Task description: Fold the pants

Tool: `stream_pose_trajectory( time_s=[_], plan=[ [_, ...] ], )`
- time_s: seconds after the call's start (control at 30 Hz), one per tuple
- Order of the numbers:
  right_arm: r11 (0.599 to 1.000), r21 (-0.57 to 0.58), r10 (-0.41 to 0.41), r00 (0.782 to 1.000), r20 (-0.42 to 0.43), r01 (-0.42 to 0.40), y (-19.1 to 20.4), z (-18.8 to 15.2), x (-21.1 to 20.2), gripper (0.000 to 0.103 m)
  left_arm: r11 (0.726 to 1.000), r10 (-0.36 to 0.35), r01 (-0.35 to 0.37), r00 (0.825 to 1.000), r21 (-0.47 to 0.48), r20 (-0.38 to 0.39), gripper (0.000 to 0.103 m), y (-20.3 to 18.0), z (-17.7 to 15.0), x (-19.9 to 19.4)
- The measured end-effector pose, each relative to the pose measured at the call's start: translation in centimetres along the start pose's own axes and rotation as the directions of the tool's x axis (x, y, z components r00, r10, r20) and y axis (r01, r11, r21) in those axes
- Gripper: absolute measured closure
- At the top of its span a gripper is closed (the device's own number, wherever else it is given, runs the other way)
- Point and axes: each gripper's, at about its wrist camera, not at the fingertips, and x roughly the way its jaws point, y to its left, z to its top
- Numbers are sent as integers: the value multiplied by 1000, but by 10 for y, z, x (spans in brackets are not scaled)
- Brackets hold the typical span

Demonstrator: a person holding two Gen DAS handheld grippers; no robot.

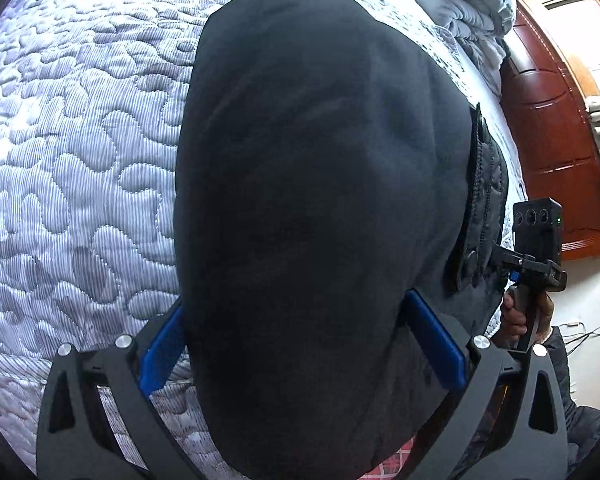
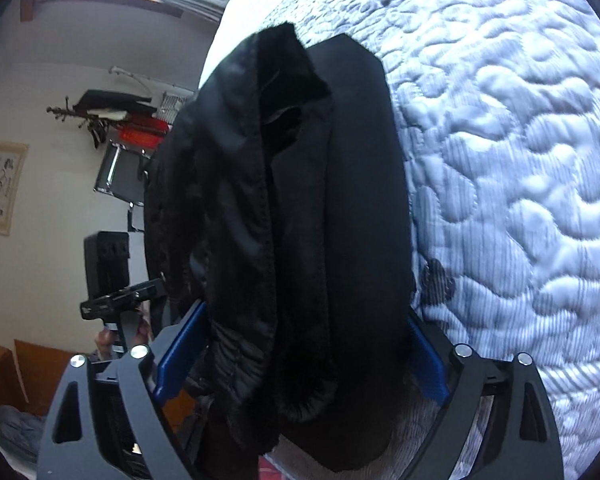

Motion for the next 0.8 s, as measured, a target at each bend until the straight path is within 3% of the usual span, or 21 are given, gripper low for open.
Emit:
stream_pose_trajectory(
  time_s=[0.13,0.27,0.5,0.8],
  plan=[
    [1000,-6,-6,1000,-6,6,3,-1,9,6,1000,-9,9,1000,-1,19,2,-6,7,7],
    [1000,-16,-7,1000,8,7,7,-6,8,8,1000,-4,4,999,-1,32,2,-8,4,9],
    [1000,-29,9,999,50,-8,3,-13,-5,34,999,44,-45,997,18,61,3,-18,-3,8],
    [999,-38,1,998,63,1,9,-8,-8,46,998,60,-61,995,14,82,4,-24,-5,7]
  ],
)
